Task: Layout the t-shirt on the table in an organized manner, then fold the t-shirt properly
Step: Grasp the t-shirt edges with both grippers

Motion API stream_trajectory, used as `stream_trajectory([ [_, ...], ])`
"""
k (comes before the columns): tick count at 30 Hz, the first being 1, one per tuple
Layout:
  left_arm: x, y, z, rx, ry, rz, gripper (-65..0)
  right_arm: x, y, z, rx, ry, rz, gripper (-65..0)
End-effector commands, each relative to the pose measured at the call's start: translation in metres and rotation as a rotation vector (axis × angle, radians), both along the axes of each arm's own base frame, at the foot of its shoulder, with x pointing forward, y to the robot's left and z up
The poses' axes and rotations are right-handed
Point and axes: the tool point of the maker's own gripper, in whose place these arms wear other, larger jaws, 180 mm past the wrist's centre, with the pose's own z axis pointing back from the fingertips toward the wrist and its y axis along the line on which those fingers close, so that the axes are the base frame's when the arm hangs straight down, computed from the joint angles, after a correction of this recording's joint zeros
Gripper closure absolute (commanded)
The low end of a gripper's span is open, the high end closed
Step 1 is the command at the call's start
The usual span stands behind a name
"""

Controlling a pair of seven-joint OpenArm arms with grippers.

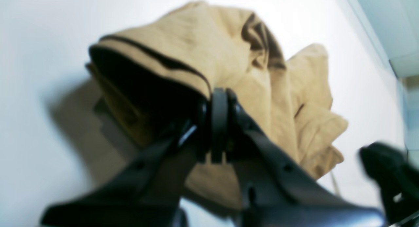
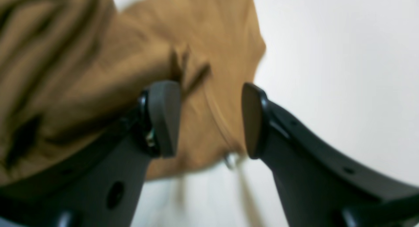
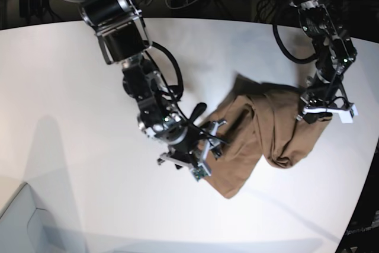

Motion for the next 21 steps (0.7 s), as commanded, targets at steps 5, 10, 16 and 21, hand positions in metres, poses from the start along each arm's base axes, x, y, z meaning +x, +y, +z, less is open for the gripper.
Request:
stream_trajectory([
  [5,0.003,0.003,0.012,0.015,-0.043,0.000,-0.2,0.013,0.024,0.027,0.058,-0.049,0.018,-31.5],
  [10,-0.004,0.003,0.004,0.015,-0.016,-0.001,-0.2,0.024,0.017,0.005,0.012,0.018,0.011,-31.5],
  [16,-0.007,0.003,0.000,0.014,-0.007,-0.002,-0.2,0.033,0.024,0.011,0.099,0.036,0.003,-31.5],
  [21,-0.011,0.003,-0.003,0.014,0.002,-0.002,-0.2,0.031,0.028,0.014,0.150,0.057,-0.002,-31.5],
])
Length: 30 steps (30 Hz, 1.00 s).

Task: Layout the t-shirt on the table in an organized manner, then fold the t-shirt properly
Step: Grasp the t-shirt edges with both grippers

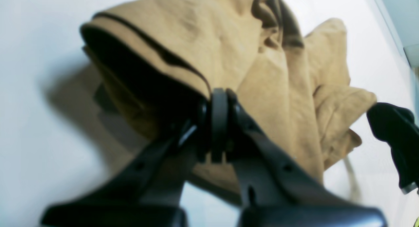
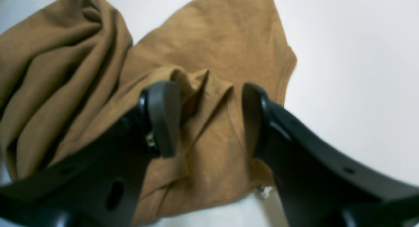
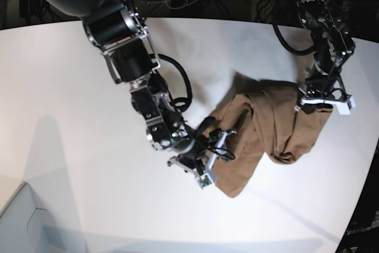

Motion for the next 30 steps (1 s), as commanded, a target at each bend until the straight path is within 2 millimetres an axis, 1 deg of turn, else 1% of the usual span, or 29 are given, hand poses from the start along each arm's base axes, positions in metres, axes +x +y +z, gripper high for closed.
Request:
stream_trajectory([
  [1,0.007,0.004,0.014,0.015,-0.047,0.003,-0.2,0.014,0.008,0.027,0.046,-0.061,-0.001,-31.5],
  [5,0.007,0.004,0.013,0.016,-0.046,0.002,-0.2,0.011,0.011,0.028,0.053,-0.065,0.017,-31.5],
  [9,0.006,0.004,0.013,0.016,-0.044,0.002,-0.2,-0.004,0.026,0.038,0.108,-0.064,0.097,-31.5],
  [11,0.006,0.004,0.013,0.016,-0.044,0.002,-0.2,-0.007,0.029,0.039,0.128,-0.049,0.114,-31.5],
  [23,0.002,0.002,0.008,0.008,-0.034,0.003,-0.2,-0.006,0.030,0.043,0.162,-0.058,0.103,-31.5],
  [24,0.001,0.002,0.007,0.008,-0.031,0.003,-0.2,-0.005,0.030,0.042,0.168,-0.061,0.098,-31.5],
  [26,0.001,0.001,0.008,0.009,-0.032,0.000,-0.2,-0.006,0.029,0.030,0.166,-0.037,0.090,-31.5],
  [28,0.002,-0.009,0.006,0.012,-0.024,-0.034,-0.2,-0.005,0.027,0.024,0.170,-0.027,0.082,-31.5],
  [30,-0.003,-0.019,0.000,0.013,-0.005,-0.064,-0.2,-0.006,0.027,0.018,0.167,-0.013,0.078,-31.5],
])
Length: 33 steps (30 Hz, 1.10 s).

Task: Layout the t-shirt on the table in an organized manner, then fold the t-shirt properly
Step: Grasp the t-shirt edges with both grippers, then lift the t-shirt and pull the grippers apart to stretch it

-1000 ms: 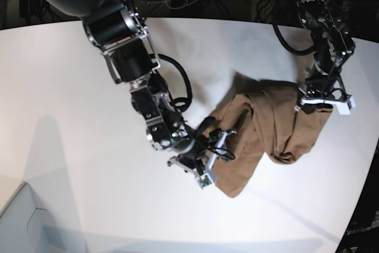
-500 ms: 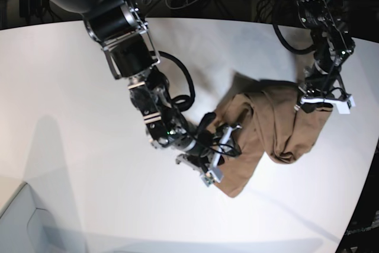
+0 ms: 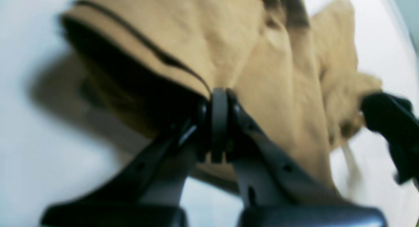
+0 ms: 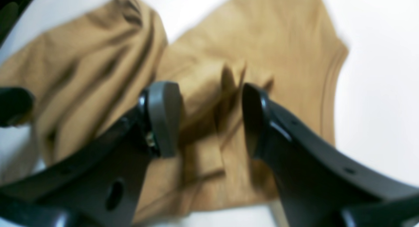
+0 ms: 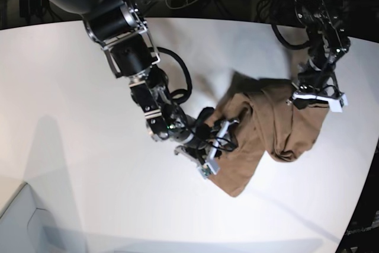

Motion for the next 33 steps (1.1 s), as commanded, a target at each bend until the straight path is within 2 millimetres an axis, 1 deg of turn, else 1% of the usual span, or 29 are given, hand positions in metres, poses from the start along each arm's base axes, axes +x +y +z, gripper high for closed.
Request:
stream_trajectory([
  [1,0.003,0.003,0.010,0.010,-0.036,0.003,-0.2,0.016,0.009,0.027,0.049,-0.066,0.000,-31.5],
  [3,0.000,0.003,0.007,0.009,-0.027,0.004,-0.2,0.015,0.009,0.025,0.055,-0.056,0.000,-31.5],
  [5,-0.004,0.003,0.004,0.007,-0.015,0.001,-0.2,0.015,0.011,0.029,0.091,-0.046,-0.009,-31.5],
  [8,-0.016,-0.001,-0.004,0.005,0.013,-0.007,-0.2,0.015,0.014,0.034,0.146,-0.025,-0.020,-31.0],
  [11,-0.026,-0.002,-0.011,0.001,0.037,-0.006,-0.2,0.005,0.030,0.036,0.184,-0.003,0.014,-30.8],
  [13,-0.028,-0.002,-0.013,0.003,0.044,-0.007,-0.2,0.000,0.036,0.036,0.182,0.000,0.037,-29.5],
  [16,-0.031,0.001,-0.014,0.003,0.049,-0.002,-0.2,-0.006,0.042,0.033,0.171,0.002,0.062,-22.7],
  [18,-0.034,0.002,-0.015,0.004,0.053,0.001,-0.2,-0.009,0.044,0.032,0.167,0.003,0.070,-14.4],
  [20,-0.034,0.003,-0.015,0.004,0.053,0.002,-0.2,-0.007,0.043,0.033,0.167,-0.001,0.065,-5.4],
  [21,-0.032,0.004,-0.012,0.009,0.044,0.001,-0.2,-0.005,0.043,0.036,0.167,-0.005,0.063,-1.6],
  [22,-0.030,0.004,-0.008,0.016,0.033,-0.001,-0.2,-0.004,0.043,0.037,0.167,-0.009,0.065,0.0],
  [23,-0.028,0.005,-0.003,0.025,0.021,-0.003,-0.2,-0.003,0.044,0.041,0.168,-0.016,0.067,0.0],
  [25,-0.023,0.009,0.010,0.048,-0.009,-0.009,-0.2,0.007,0.036,0.055,0.204,-0.038,0.031,0.0],
  [27,-0.018,0.011,0.023,0.069,-0.043,-0.012,-0.2,0.014,0.019,0.064,0.238,-0.038,-0.027,0.0],
  [29,-0.015,0.015,0.033,0.093,-0.064,-0.017,-0.2,0.025,-0.013,0.075,0.252,-0.053,-0.093,0.0],
  [31,-0.009,0.018,0.044,0.109,-0.092,-0.017,-0.2,0.029,-0.037,0.085,0.243,-0.071,-0.130,0.0],
  [33,-0.002,0.026,0.053,0.121,-0.115,-0.006,-0.2,0.032,-0.067,0.086,0.211,-0.076,-0.168,0.0],
])
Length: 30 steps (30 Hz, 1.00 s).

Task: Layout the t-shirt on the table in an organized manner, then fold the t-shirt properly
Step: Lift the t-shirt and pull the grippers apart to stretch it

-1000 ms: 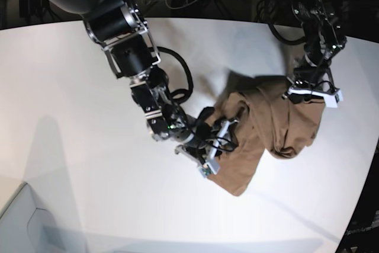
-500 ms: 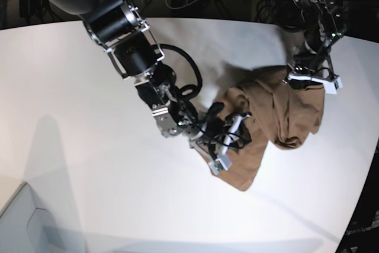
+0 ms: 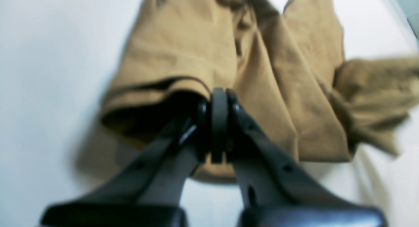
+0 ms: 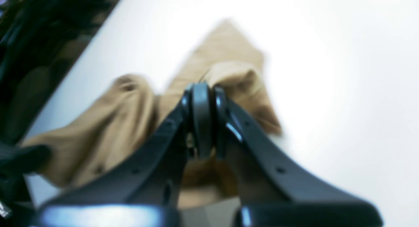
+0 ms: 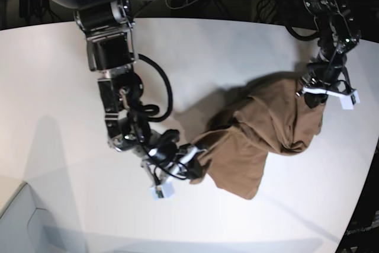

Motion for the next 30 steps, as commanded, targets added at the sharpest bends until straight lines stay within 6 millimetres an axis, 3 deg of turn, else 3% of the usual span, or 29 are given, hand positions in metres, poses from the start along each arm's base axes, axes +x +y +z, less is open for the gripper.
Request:
stream_trajectory([
  [1,0.011,0.012,0.021,0.021,-0.068,0.023,-0.2,0.008,-0.004,0.025,0.033,-0.066,-0.010,0.0],
  [6,0.024,0.028,0.040,0.024,-0.130,0.074,-0.2,-0.002,-0.061,0.042,0.002,-0.138,-0.113,0.0],
  [11,0.033,0.034,0.067,0.001,-0.217,0.089,-0.2,-0.018,-0.109,0.068,-0.041,-0.237,-0.199,0.0],
  [15,0.036,0.034,0.082,-0.087,-0.288,0.100,-0.2,-0.025,-0.146,0.075,-0.062,-0.262,-0.282,0.0],
  [19,0.033,0.033,0.082,-0.107,-0.294,0.099,-0.2,-0.038,-0.184,0.063,-0.067,-0.229,-0.386,0.0],
  [21,0.028,0.030,0.071,-0.117,-0.259,0.094,-0.2,-0.045,-0.194,0.052,-0.073,-0.201,-0.412,0.0],
  [28,0.000,0.009,0.035,-0.164,-0.080,0.014,-0.2,-0.064,-0.202,-0.006,-0.073,-0.047,-0.432,0.0],
  [30,-0.007,0.006,0.036,-0.153,-0.064,-0.003,-0.2,-0.065,-0.202,-0.022,-0.067,-0.001,-0.433,0.0],
])
